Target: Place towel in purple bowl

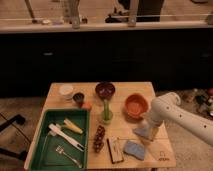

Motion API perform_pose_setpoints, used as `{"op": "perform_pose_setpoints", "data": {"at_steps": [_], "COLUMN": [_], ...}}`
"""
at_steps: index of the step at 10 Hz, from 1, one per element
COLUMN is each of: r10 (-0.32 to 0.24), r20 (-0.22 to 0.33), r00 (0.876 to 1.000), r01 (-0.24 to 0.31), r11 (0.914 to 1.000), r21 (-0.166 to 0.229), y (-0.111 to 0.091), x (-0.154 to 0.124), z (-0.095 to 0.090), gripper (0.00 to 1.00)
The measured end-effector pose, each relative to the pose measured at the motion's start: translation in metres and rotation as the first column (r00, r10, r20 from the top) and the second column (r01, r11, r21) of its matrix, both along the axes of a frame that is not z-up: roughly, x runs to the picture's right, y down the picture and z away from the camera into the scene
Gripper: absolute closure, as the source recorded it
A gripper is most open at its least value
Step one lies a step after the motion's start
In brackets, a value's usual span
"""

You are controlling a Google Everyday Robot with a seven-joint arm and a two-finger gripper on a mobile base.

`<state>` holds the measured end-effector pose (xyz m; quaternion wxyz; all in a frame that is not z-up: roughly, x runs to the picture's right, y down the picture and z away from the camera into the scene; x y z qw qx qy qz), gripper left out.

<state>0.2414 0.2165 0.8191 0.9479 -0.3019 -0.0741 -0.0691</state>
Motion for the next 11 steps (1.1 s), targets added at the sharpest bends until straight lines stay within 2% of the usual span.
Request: {"op": "perform_pose_setpoints", "data": {"at_steps": [3, 4, 6, 9, 10, 11], "r10": [-0.003, 0.017, 0.100, 0.231, 0.237, 0.231], "r20": [-0.056, -0.090, -0.184, -0.279, -0.282, -0.273], "r00": [0.998, 0.996, 0.978, 0.932, 0.930, 0.934], "r01": [0.004, -0.015, -0.091, -0.211, -0.220, -0.219], "r11": [0.9998, 0.9995, 0.9942, 0.9723, 0.9711, 0.9728], "r21": [0.017, 0.026, 0.058, 0.100, 0.092, 0.075], "y": [-0.007, -0.007, -0.005, 0.000, 0.003, 0.005], "x": [-0.002, -0.001, 0.010, 0.022, 0.027, 0.026], "z": [-0.019, -0.021, -0.025, -0.025, -0.022, -0.020], "gripper": [0.20, 0.20, 0.20, 0.20, 0.20, 0.20]}}
